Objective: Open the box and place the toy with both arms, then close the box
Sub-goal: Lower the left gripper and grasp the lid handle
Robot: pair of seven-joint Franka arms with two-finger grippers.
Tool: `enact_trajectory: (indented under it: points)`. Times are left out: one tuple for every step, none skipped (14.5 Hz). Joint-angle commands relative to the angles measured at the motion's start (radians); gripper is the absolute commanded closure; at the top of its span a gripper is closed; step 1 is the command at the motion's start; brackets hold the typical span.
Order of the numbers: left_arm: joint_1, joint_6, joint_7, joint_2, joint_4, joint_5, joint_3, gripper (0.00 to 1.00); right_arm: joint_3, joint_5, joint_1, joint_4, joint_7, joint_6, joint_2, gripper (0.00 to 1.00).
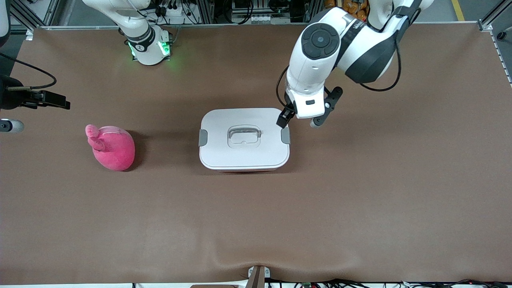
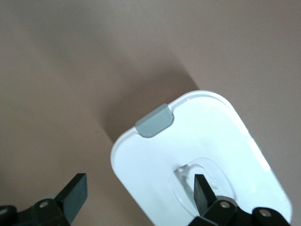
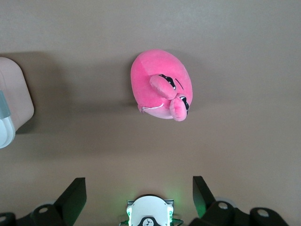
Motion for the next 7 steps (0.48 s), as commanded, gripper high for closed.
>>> enact_trajectory:
  points:
    - [-0.026,0.05,-0.153,0.031,0.028,-0.013,0.005,0.04,0.014,-0.012,-0.045,0.018,-0.008,-0.023,-0.03,0.0]
    - [-0.034,0.067,-0.2,0.04,0.028,-0.013,0.005,0.06,0.014,-0.006,-0.049,0.02,-0.008,-0.036,-0.046,0.0]
    - [-0.044,0.084,-0.246,0.047,0.028,-0.012,0.005,0.07,0.017,0.002,-0.048,0.022,-0.008,-0.034,-0.047,0.0]
    - [-0.055,0.102,-0.294,0.057,0.028,-0.006,0.006,0.09,0.02,-0.005,-0.039,0.02,-0.008,-0.027,-0.041,0.0]
    - [-0.072,0.116,-0.338,0.063,0.028,-0.001,0.008,0.1,0.02,-0.004,-0.036,0.02,-0.008,-0.021,-0.032,0.0]
    - [-0.084,0.132,-0.381,0.071,0.028,-0.001,0.011,0.13,0.02,0.001,-0.036,0.02,-0.009,-0.011,-0.008,0.0]
    - [-0.092,0.144,-0.426,0.08,0.03,0.001,0.012,0.14,0.022,0.002,-0.036,0.02,-0.011,0.002,0.009,0.0]
